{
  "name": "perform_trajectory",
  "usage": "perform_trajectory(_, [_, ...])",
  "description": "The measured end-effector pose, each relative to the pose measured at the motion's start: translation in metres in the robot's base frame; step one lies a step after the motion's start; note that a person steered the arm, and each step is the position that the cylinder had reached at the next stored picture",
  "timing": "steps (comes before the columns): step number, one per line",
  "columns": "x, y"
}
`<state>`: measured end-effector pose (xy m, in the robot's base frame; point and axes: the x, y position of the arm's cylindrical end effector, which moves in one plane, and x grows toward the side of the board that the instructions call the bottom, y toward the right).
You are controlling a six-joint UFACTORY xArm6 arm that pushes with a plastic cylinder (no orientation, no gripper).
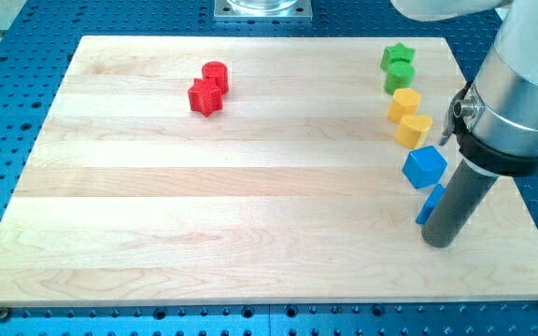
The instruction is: Keep your hand vertically above the green star
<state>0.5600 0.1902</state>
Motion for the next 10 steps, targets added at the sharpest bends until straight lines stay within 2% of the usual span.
perform_trajectory(1, [0.000, 0.029])
perform_trajectory(3, [-0.001, 0.041])
perform_trajectory(4, [-0.019, 0.042])
perform_trajectory(5, [-0.055, 0.042])
perform_trajectory(8, [-0.085, 0.045])
perform_trajectory(9, [-0.088, 0.088])
perform_trajectory(10, [-0.115, 0.133])
